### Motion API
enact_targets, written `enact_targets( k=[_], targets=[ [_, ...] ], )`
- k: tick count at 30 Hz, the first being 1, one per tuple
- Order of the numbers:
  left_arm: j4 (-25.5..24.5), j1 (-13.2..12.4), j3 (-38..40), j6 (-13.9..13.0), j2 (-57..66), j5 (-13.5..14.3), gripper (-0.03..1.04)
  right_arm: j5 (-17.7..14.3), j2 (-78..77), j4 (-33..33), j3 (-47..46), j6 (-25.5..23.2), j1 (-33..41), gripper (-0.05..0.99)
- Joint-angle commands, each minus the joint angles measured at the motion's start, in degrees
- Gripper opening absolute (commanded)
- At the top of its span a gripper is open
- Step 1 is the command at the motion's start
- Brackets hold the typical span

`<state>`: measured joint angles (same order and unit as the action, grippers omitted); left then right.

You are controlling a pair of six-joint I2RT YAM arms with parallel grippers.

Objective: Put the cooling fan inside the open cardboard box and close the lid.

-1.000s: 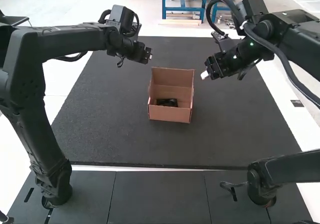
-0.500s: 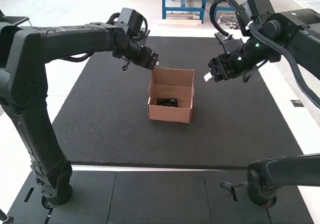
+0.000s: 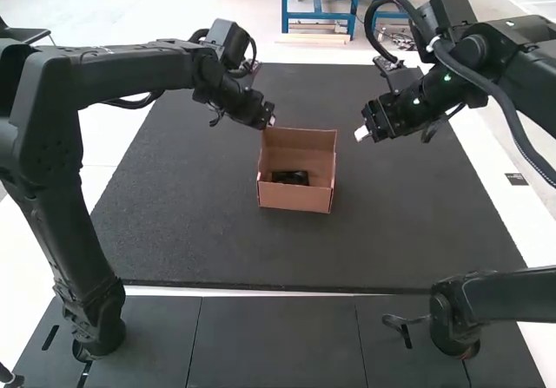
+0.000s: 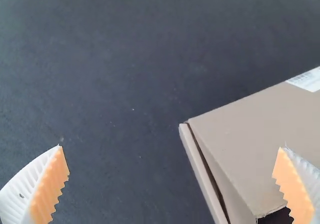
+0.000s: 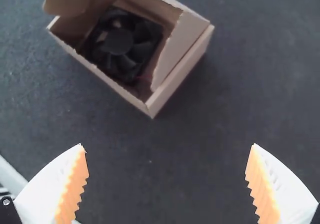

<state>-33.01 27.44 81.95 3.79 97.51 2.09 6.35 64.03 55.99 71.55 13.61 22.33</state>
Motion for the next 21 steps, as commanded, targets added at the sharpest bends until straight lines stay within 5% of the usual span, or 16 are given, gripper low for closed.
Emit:
enact_targets(
  k=[1,21],
  targets=[
    [-0.6,0.2,-0.4,-1.2,0.4,-2.3,0.97,-0.5,-0.7,-0.3,0.1,0.0,0.3,0.71],
    [2.1,1.0,-9.9,-0.8,0.6,-3.1,0.97,0.2,-0.6,-0.4,-1.7,0.0,0.3,0.71]
  ],
)
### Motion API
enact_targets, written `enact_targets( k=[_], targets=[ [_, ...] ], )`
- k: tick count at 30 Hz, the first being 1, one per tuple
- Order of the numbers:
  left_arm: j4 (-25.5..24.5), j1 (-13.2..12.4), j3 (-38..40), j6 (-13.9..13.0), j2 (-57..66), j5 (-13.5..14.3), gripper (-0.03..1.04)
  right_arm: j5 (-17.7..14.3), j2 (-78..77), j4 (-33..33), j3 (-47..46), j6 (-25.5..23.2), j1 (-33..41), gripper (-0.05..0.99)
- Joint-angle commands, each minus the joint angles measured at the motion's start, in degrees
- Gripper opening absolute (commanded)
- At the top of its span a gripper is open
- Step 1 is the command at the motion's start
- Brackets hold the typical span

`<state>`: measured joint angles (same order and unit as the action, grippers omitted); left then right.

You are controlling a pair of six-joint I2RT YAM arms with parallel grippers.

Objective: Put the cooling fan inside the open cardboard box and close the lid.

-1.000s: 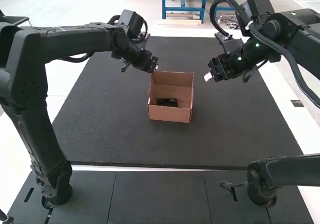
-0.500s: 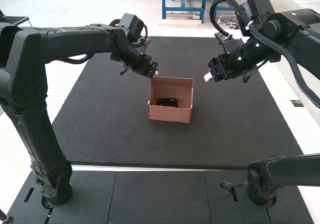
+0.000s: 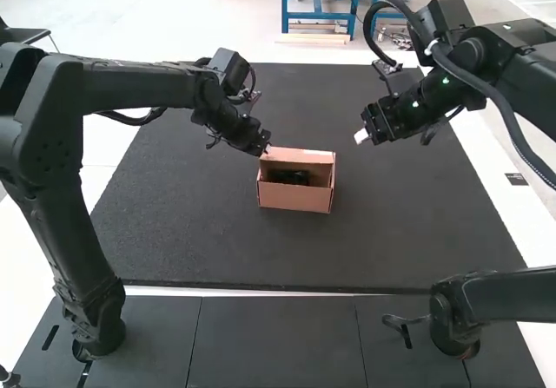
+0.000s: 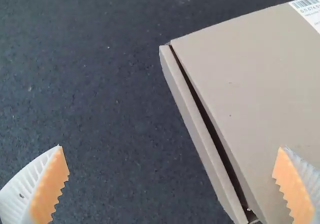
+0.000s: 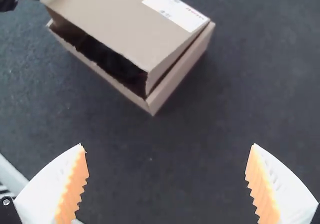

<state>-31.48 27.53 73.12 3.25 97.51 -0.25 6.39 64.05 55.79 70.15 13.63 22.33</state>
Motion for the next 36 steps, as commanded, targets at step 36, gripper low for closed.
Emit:
enact_targets(
  k=[36],
  targets=[
    [6.1,-2.7,-1.8,4.9,-5.3,0.1,0.97,0.6,-0.8,-2.5,-0.6,-2.3,0.3,0.71]
  ],
)
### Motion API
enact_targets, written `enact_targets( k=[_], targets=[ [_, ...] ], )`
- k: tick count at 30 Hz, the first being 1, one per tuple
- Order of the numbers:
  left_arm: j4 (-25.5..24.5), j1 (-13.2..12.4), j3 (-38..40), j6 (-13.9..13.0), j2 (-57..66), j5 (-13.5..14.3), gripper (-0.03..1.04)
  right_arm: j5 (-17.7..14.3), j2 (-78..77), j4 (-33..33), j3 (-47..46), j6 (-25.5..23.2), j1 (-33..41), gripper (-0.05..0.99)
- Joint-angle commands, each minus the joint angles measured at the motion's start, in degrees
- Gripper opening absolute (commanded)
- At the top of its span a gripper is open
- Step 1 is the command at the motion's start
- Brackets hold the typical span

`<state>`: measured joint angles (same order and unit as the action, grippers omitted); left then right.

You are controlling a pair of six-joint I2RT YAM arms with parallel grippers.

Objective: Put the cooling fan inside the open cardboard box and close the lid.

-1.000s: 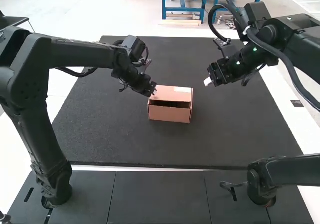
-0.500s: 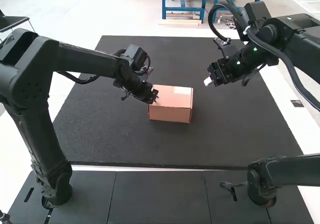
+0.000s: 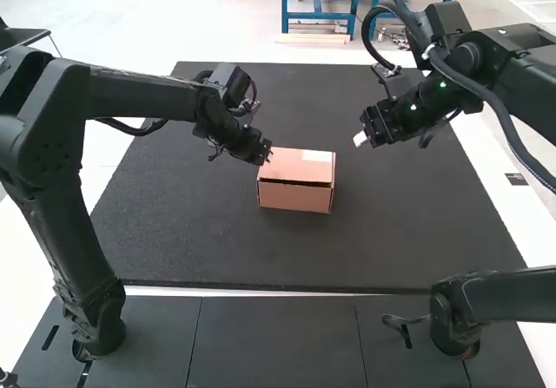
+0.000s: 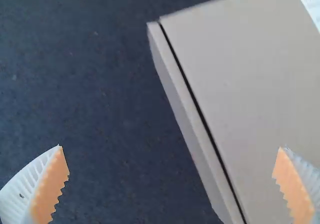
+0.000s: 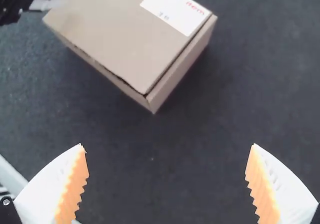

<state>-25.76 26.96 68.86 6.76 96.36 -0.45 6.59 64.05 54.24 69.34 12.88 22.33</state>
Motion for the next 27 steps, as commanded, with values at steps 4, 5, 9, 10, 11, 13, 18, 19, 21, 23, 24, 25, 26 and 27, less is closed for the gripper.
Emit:
enact_targets(
  k=[4,5,9,10,11,13,18,19,21,23,24,25,26,27],
  targets=[
    [0.4,-4.5,2.1,1.4,-7.5,-0.3,0.97,0.4,-0.9,-3.6,0.4,-3.1,0.3,0.71],
    [0.7,-5.1,1.7,1.4,-8.4,-0.7,0.97,0.4,-0.9,-3.6,0.4,-3.2,0.3,0.71],
    [4.7,-6.7,-0.9,1.3,-12.3,-0.5,0.97,0.3,-0.9,-7.7,0.4,-6.1,0.3,0.71],
    [5.7,-6.7,-1.8,1.3,-13.5,-0.5,0.97,0.1,-0.9,-9.0,0.3,-6.5,0.3,0.72],
    [7.0,-6.7,-2.8,1.4,-14.5,-0.3,0.97,-0.4,-1.0,-10.2,0.2,-6.7,0.3,0.75],
    [8.4,-6.6,-5.2,1.8,-16.3,0.0,0.97,-1.5,-1.4,-12.3,-0.1,-7.5,0.3,0.82],
    [10.7,-7.2,-12.7,3.3,-22.4,0.9,0.97,-3.7,-3.4,-17.6,-4.5,-8.6,-1.1,0.84],
    [11.9,-7.4,-14.6,2.7,-24.0,0.8,0.97,-3.7,-4.4,-19.2,-6.0,-8.7,-1.8,0.84],
    [16.0,-8.3,-18.7,0.9,-28.2,0.3,0.97,-3.6,-6.8,-23.1,-9.3,-8.8,-3.3,0.84],
    [22.2,-9.3,-23.3,-0.3,-33.0,-0.1,0.97,-3.6,-9.2,-26.7,-12.9,-8.8,-5.0,0.84],
    [25.1,-9.6,-25.8,-0.4,-35.4,-0.7,0.97,-3.6,-10.4,-27.8,-14.4,-8.7,-5.9,0.85],
    [27.6,-9.9,-28.3,-0.5,-37.8,-1.0,0.97,-3.6,-11.3,-28.4,-15.7,-8.6,-6.7,0.85],
    [29.4,-10.2,-30.5,-0.5,-39.8,-1.0,0.97,-3.5,-12.0,-29.4,-17.0,-8.6,-7.2,0.87],
    [30.4,-10.4,-32.6,-0.4,-41.6,-1.3,0.97,-3.4,-12.8,-30.1,-18.0,-8.4,-7.8,0.89]
  ],
)
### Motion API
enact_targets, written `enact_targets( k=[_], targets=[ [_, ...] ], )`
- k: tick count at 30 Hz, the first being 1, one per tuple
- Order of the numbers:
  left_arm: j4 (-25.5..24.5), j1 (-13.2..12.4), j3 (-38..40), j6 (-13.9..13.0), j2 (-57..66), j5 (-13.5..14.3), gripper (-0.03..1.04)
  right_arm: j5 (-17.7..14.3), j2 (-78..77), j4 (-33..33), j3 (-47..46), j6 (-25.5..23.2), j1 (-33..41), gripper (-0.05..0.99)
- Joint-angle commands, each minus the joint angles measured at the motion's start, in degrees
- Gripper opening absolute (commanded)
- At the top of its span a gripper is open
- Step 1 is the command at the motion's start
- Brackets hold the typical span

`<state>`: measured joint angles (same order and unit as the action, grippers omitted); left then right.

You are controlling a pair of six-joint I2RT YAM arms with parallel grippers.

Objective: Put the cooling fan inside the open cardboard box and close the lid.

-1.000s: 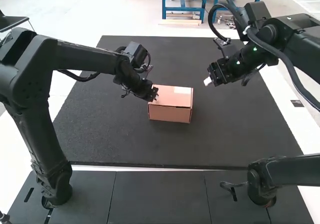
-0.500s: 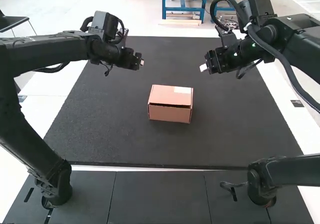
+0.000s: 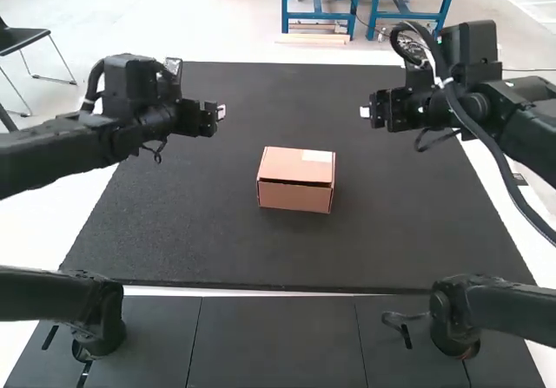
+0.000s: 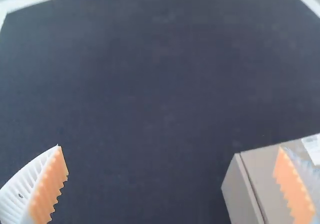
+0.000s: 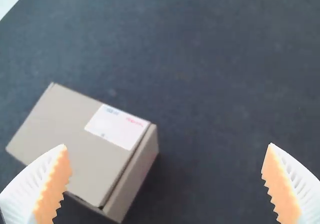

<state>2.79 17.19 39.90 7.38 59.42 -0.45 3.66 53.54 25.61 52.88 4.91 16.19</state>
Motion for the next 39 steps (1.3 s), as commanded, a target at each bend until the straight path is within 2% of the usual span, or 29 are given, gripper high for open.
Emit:
enact_targets(
  k=[1,6,12,14,16,19,23,25,29,32,36,38,39],
  targets=[
    [2.8,-0.8,-5.5,-1.0,-6.3,-1.3,0.97,-0.3,-3.0,-2.5,-2.9,-0.2,-2.1,0.90],
    [5.7,-2.2,-13.4,0.0,-12.4,-1.2,0.97,0.0,-8.1,-8.7,-9.9,0.6,-4.9,0.90],
    [12.4,-5.4,-22.5,0.1,-19.5,-1.7,0.97,0.9,-19.3,-22.3,-23.5,0.0,-9.8,0.90],
    [14.2,-6.6,-25.0,0.1,-21.8,-2.0,0.97,1.7,-22.9,-24.0,-27.7,0.0,-10.7,0.90],
    [15.3,-7.6,-26.9,0.1,-23.9,-2.7,0.97,1.2,-26.2,-25.8,-30.8,-0.3,-10.5,0.90],
    [15.6,-8.7,-28.5,0.1,-27.4,-4.6,0.97,0.0,-31.4,-28.5,-34.7,-0.5,-9.9,0.90],
    [15.5,-9.6,-30.0,0.1,-32.1,-7.9,0.97,0.0,-36.0,-31.2,-35.3,-2.0,-9.5,0.90],
    [16.1,-9.6,-31.3,0.1,-34.4,-8.1,0.97,0.0,-38.4,-33.4,-36.2,-4.0,-9.4,0.90],
    [16.8,-9.4,-33.8,0.1,-40.0,-9.7,0.97,-0.8,-43.8,-37.6,-42.3,-4.4,-9.5,0.90],
    [15.8,-9.3,-35.7,0.8,-45.2,-11.2,0.97,-0.5,-46.3,-37.8,-43.2,-4.8,-9.6,0.90],
    [13.6,-9.3,-38.5,2.3,-53.7,-11.6,0.97,-0.5,-49.4,-36.9,-47.2,-3.2,-9.9,0.90],
    [11.5,-9.3,-40.0,2.4,-58.1,-12.0,0.97,-0.4,-52.7,-36.2,-49.6,-3.2,-10.2,0.90],
    [8.8,-9.4,-40.2,2.6,-59.8,-12.1,0.97,-0.1,-54.2,-36.2,-50.8,-3.5,-10.2,0.90]
  ],
)
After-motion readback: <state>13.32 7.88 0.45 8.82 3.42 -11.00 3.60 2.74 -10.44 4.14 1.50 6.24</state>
